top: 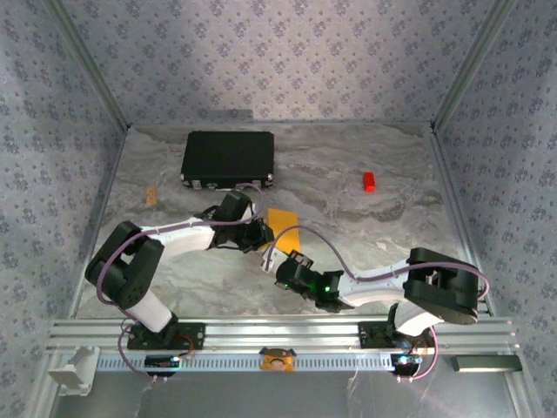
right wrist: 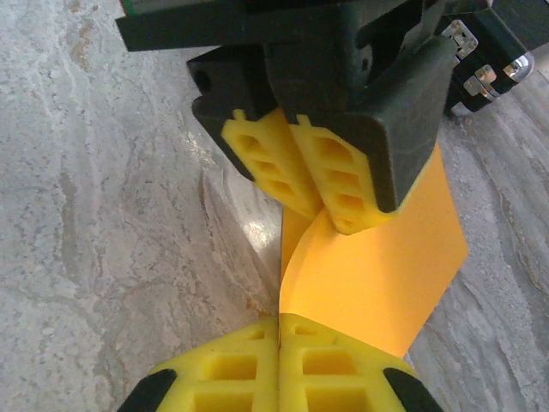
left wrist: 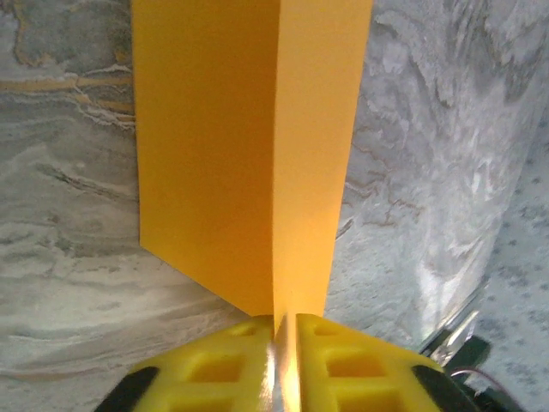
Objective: Fold a paper plane with a square sheet of paper (pick it up from the middle)
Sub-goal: Third fold the triangle at the center of the table.
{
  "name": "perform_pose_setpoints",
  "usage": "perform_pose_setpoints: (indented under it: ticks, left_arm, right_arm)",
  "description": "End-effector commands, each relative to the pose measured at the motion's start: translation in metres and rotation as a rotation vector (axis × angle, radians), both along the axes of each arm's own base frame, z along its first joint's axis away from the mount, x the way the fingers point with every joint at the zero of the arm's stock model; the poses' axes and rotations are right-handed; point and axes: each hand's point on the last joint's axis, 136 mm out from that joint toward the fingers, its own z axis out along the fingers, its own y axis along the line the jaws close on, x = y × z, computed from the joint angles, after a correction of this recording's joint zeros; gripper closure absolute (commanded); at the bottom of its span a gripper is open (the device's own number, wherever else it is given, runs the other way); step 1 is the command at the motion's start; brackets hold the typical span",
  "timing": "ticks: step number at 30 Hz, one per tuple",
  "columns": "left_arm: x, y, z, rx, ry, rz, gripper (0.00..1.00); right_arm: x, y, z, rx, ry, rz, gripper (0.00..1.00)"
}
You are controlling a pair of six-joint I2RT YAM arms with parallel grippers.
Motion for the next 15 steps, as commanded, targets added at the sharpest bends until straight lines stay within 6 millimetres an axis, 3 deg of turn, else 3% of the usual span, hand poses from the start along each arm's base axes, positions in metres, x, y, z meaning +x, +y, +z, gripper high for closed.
perform_pose_setpoints:
  ticks: [1,3,7,11,15]
  left_arm:
    - [0.002,0.005,0.011,0.027,-0.031,0.007,0.75]
    - [0.005,0.012,0.014,0.048,-0.045,0.025,0.63]
    - [0.013,0.028,0.028,0.076,-0.089,0.061,0.48]
    - [0.019,0.04,0.036,0.084,-0.113,0.074,0.47]
    - [0.025,0.037,0.045,0.044,-0.128,0.057,0.5]
  right_arm:
    - [-0.003,-0.001,0.002,0.043,0.058,-0.007,1.0]
    - [-0.004,-0.001,0.001,0.079,0.119,-0.005,1.0]
    - [-0.002,-0.004,-0.001,0.221,0.304,-0.039,1.0]
    - [0.002,-0.006,-0.008,0.314,0.547,-0.076,1.0]
    - [-0.006,0.003,-0.014,0.366,0.775,-0.063,1.0]
